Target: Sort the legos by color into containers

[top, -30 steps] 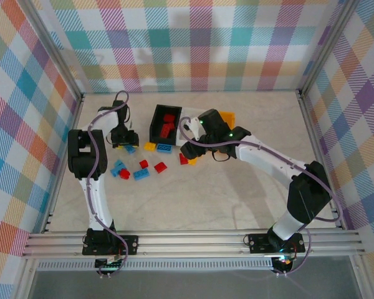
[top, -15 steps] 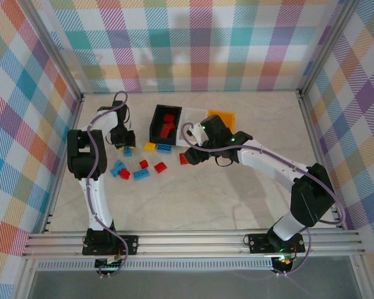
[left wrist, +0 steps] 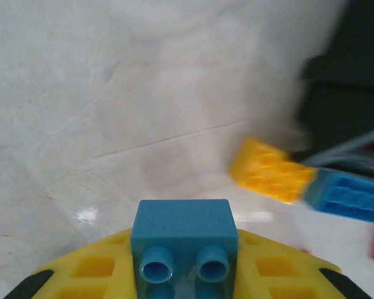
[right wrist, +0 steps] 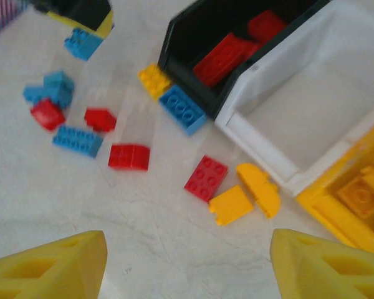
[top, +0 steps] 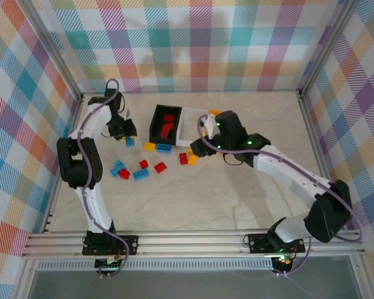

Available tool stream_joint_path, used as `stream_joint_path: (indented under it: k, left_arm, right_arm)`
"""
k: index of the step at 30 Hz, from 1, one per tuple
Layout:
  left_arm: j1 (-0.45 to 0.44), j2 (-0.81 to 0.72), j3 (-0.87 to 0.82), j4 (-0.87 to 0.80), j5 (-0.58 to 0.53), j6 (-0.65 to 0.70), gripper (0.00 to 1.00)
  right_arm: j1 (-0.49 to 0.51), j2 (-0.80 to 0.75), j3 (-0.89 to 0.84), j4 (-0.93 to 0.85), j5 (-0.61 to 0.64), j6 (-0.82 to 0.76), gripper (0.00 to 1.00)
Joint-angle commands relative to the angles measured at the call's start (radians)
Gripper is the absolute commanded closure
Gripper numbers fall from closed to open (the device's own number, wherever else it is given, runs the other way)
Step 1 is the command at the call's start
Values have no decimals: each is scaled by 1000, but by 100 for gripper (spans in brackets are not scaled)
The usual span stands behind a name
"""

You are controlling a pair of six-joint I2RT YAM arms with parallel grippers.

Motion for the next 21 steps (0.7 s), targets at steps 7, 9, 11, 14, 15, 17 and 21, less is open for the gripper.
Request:
stream_joint_path:
  k: [7,9,11,14,15,17,21]
  left_arm:
    - [-277,123,247,93,199,-202,69]
    - [-326,201,339,84,193,-213,69]
    - [-365,281,435,74,184,-215,69]
    - [-393,376,557,46,172,-221,69]
    - [-399,400,581,44,167,-224,69]
    - [-410,436,618,44,155,-225,68]
    - [-418,480,645,49,149,-239,65]
  right_arm:
    - [-159,-84,12,-66,-95,239,20]
    - [-160,-98,-7,-61,-131,225,20]
    - [-159,-118,-29,-60,-130,234,20]
    - [-159,-151,-60,-53,-111,239,20]
    - [-159,-160,-67,-51,-105,239,18]
    - [-159,-177,-81,-52,-87,241,8]
    - [-159,-190,-90,-60,-83,223,5]
